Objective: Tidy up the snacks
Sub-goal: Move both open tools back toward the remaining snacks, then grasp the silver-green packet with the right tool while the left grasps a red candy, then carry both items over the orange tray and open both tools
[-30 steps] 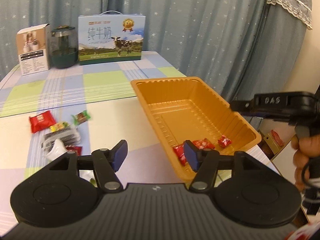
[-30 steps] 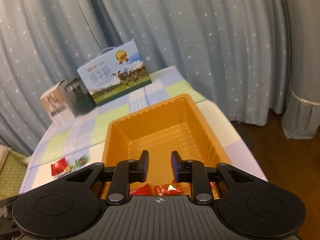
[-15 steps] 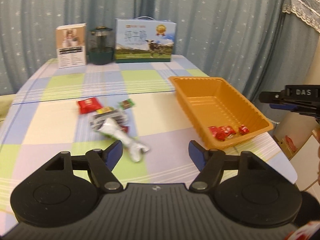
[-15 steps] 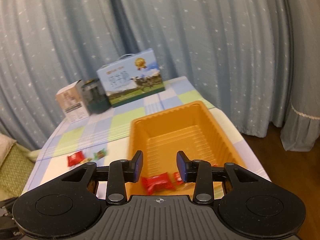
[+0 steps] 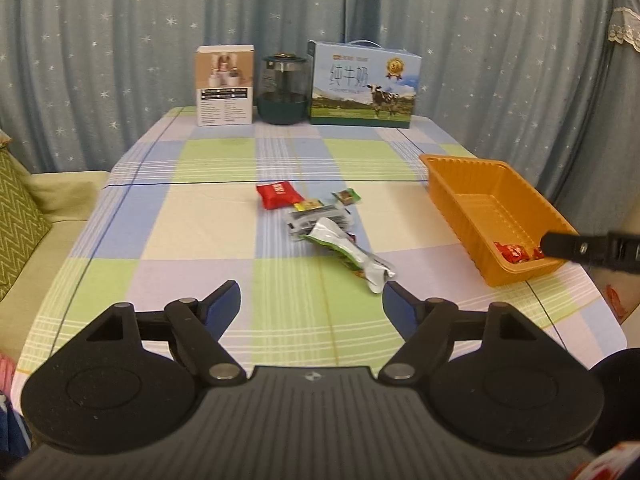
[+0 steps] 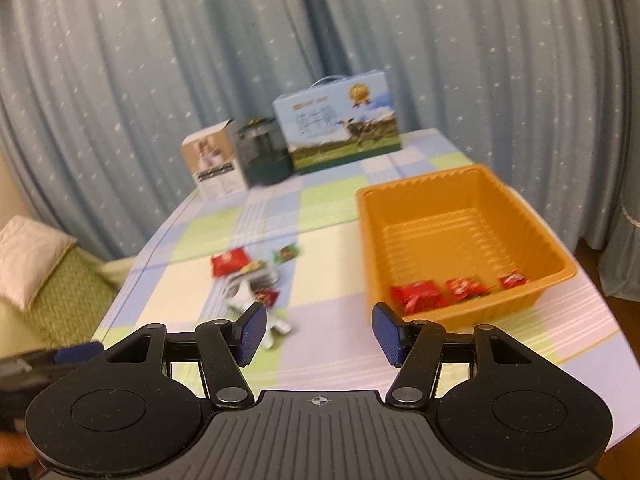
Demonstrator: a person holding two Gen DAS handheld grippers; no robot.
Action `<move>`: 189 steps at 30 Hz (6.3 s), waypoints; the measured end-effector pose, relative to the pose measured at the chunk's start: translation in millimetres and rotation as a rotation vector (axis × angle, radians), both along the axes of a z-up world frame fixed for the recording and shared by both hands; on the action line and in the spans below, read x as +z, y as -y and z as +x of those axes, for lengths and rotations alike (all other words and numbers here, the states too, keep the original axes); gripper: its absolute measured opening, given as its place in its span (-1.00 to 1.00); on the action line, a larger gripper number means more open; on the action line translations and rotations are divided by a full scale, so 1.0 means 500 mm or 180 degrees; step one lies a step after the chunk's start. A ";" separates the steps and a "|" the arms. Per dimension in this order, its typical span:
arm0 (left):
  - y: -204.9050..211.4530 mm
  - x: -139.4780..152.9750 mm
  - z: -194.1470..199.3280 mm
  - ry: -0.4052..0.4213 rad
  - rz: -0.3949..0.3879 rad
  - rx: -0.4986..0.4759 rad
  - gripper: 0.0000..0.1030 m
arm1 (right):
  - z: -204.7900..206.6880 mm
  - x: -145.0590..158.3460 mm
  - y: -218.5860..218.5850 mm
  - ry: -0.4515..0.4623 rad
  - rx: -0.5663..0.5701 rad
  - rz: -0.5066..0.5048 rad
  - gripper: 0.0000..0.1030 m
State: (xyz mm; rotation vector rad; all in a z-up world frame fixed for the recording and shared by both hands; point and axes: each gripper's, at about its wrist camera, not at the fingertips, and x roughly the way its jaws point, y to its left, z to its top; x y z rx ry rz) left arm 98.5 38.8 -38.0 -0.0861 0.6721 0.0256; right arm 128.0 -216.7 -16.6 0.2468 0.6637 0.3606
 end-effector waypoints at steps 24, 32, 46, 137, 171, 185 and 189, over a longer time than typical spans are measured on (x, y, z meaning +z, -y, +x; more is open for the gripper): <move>-0.057 -0.024 0.036 -0.0068 0.0151 -0.0066 0.56 | 0.052 -0.055 -0.115 0.0066 0.0515 -0.0458 0.16; -0.089 -0.061 0.103 -0.0155 0.0302 -0.0138 0.57 | 0.125 -0.104 -0.178 0.0099 0.0807 -0.0624 0.16; -0.122 -0.157 0.206 -0.0356 0.0249 -0.0197 0.57 | 0.245 -0.211 -0.270 0.0164 0.1265 -0.0997 0.15; 0.038 -0.092 0.125 -0.0360 -0.0231 -0.0410 -0.59 | 0.083 -0.136 -0.081 -0.0228 0.0133 -0.0107 -0.50; 0.334 0.008 0.206 -0.0108 -0.0279 -0.1112 -0.59 | 0.130 -0.010 0.208 -0.0039 -0.0499 -0.0281 -0.50; 0.396 -0.046 0.340 -0.0254 -0.0393 -0.1166 -0.58 | 0.247 -0.062 0.251 -0.0218 -0.0503 -0.0257 -0.50; 0.405 -0.059 0.361 -0.0260 -0.0425 -0.1178 -0.58 | 0.264 -0.068 0.255 -0.0243 -0.0519 -0.0257 -0.50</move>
